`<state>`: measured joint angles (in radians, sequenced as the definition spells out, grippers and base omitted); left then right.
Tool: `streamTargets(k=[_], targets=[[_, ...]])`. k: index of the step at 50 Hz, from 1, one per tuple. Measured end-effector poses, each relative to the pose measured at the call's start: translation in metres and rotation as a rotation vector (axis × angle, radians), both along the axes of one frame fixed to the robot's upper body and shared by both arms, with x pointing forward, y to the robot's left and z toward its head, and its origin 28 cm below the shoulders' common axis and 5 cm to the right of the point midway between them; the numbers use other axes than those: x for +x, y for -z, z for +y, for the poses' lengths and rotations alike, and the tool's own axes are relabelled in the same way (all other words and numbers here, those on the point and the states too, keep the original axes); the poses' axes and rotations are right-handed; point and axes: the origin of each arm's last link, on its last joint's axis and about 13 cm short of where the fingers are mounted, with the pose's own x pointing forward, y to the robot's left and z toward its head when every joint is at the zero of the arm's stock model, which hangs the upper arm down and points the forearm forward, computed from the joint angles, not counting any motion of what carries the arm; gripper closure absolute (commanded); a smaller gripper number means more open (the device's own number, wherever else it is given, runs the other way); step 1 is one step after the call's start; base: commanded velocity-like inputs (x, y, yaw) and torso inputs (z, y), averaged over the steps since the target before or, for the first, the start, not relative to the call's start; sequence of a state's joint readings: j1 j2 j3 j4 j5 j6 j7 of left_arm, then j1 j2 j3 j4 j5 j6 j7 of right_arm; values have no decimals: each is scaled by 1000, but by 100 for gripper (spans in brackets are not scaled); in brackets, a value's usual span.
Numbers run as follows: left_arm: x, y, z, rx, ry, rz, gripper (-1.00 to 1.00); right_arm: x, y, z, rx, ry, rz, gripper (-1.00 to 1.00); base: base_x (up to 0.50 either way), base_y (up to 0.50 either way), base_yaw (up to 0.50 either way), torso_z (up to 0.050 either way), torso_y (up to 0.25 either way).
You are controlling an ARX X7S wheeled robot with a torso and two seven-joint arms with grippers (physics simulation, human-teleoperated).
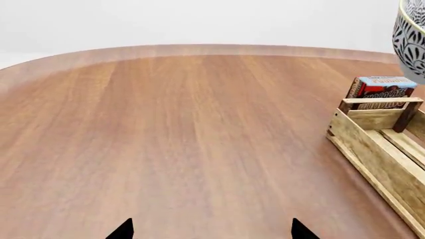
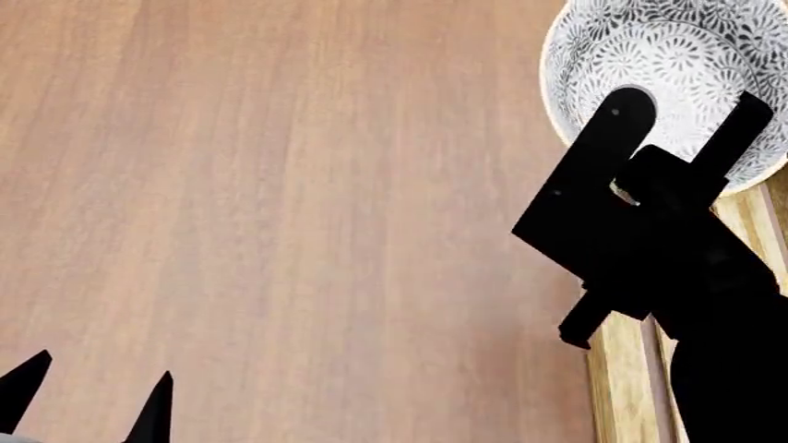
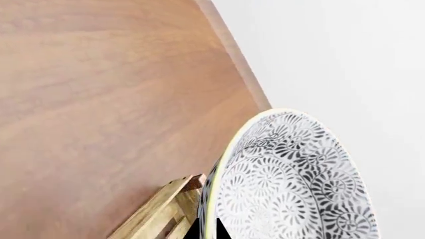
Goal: Pick up the bowl on the left and put it in the tray.
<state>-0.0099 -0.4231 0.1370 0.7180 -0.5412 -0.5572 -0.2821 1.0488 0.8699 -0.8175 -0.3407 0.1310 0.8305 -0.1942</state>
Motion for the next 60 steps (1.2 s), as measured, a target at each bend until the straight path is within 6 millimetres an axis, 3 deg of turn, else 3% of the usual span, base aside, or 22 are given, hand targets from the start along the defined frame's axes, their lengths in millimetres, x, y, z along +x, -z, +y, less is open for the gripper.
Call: streamTargets(k=[13,25,60], targets=[[0,1,-1,2,2,4,-100,-4,18,-21,51,87,33,100,0,0,0,0,0],[-1,0,-1,4,2,5,-100,7,44,-31,97,141,72,100,0,0,0,0,1],[-1,0,0,4,-1,6,-100,37,102,-36,163,209,174,100,0,0,0,0,1]])
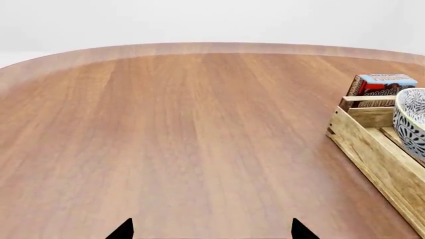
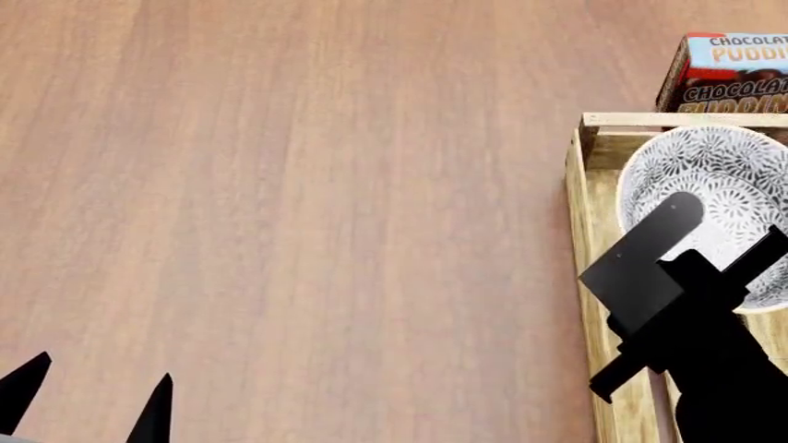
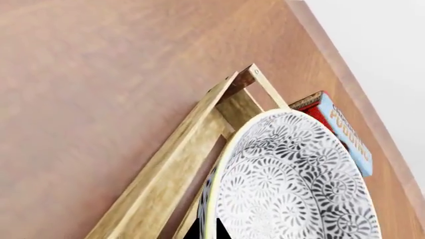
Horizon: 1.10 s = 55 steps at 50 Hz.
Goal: Pick up the bowl on the left and put it in the tray.
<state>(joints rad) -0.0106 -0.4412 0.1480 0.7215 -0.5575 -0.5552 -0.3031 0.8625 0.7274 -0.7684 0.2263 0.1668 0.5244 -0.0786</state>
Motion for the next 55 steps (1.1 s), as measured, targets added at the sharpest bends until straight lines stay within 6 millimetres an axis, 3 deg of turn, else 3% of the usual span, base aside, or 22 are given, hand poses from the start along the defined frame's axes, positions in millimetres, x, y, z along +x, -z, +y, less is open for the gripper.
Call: streamTargets(k=[31,55], targets=[[1,1,1,-6,-2,5,-100,11,27,1,9,15,60,100,0,0,0,0,0],[0,0,1,-5,-2,5,-100,13,34,-3,9,37,78,100,0,0,0,0,0]])
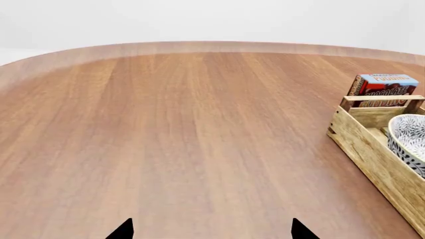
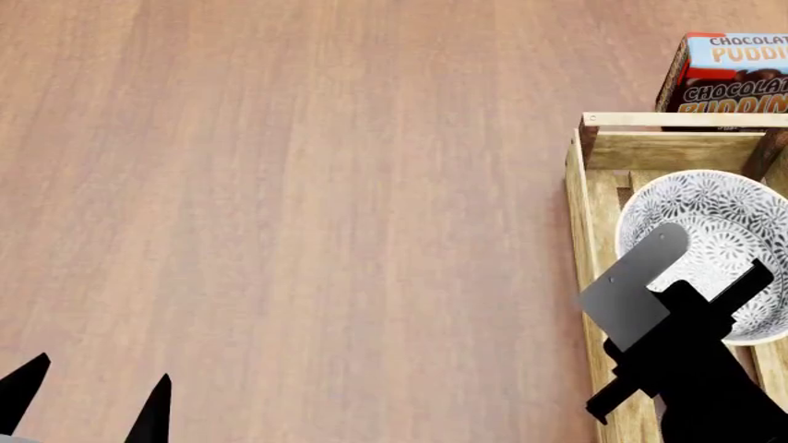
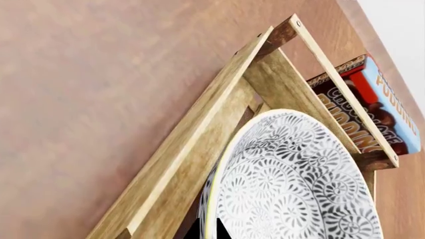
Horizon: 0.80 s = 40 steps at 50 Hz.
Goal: Pick up the bowl on the left and put it in the tray.
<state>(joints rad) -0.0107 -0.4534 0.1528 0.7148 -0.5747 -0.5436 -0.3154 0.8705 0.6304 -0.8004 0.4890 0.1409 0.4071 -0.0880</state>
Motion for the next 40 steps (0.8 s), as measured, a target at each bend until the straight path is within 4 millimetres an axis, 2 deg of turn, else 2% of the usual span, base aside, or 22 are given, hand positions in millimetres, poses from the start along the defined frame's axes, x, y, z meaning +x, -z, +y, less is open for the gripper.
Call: streamTargets(k=[12,13,21,40], targets=[[0,-1,0,2,0,-2,-100,2,1,1,1,-3,-4,100,0,0,0,0,0],[0,-1,0,2,0,-2,-100,3,1,1,1,-3,-5,-100,0,0,0,0,0],[0,-1,0,2,0,-2,-100,3,-6,-5,-17,25,-40,-100,1,0,2,0,0],[0,0,0,2,-2,-1,-100,-2,-12,-4,-47,0,-33,-100,0,0,0,0,-1]])
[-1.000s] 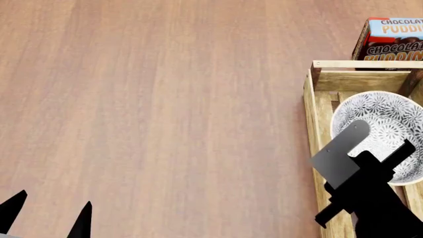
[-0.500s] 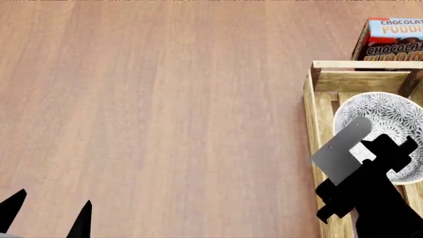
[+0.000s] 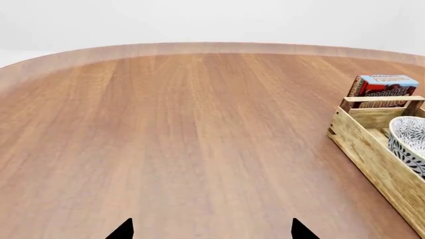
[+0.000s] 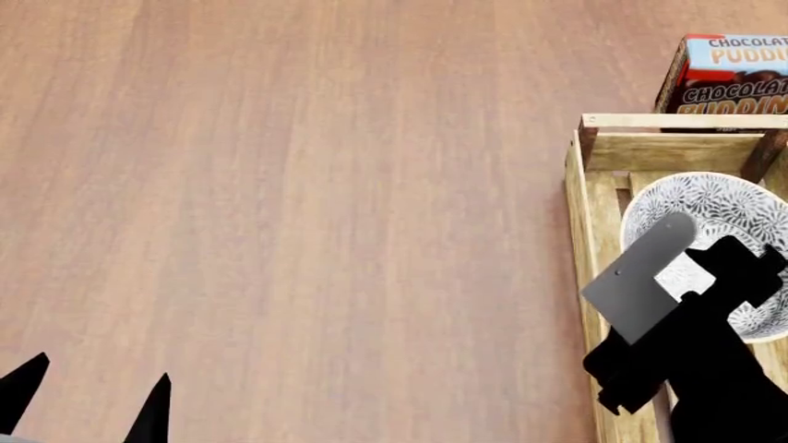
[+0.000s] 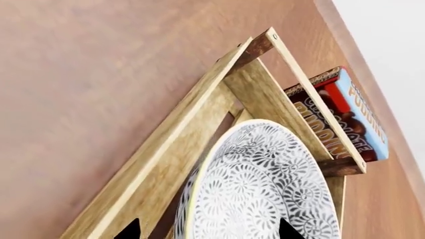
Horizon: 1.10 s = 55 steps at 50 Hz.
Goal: Pick up the bowl on the left and put it in the tray.
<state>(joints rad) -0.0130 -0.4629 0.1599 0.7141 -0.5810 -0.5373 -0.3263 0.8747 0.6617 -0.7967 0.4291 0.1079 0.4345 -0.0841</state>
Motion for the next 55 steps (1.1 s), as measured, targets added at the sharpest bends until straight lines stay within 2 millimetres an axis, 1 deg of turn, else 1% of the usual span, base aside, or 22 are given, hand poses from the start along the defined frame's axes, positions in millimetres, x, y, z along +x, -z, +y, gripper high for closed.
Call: streamTargets(k=[4,9,21,31,38,41,44,50,55], targets=[[0,0,0,0,-1,0,-100,-4,-7,3,-1,-26,4,-100,0,0,0,0,0],[-1,0,0,0,-1,-2,-100,-12,-23,8,-10,-64,-7,-100,0,0,0,0,0],[-2,-3,0,2,-2,-8,-100,-37,-74,15,-45,-135,-58,-100,0,0,0,0,0],[-3,-4,0,7,-2,-13,-100,-66,-114,21,-81,-198,-161,-100,0,0,0,0,0],[-3,-5,-1,8,-1,-17,-100,-92,-134,29,-72,-262,-275,-100,0,0,0,0,0],[-3,-5,-1,7,-3,-20,-100,-103,-136,35,-48,-298,-343,-100,0,0,0,0,-3],[-3,-5,0,5,-9,-25,-100,-112,-131,42,-20,-332,-410,-100,0,0,0,0,0],[-2,-4,2,0,-27,-34,-100,-125,-106,59,89,-388,-520,-100,0,0,0,0,0],[-1,-2,5,-8,-45,-40,-100,-137,-84,73,257,-386,-601,-100,0,0,0,0,0]])
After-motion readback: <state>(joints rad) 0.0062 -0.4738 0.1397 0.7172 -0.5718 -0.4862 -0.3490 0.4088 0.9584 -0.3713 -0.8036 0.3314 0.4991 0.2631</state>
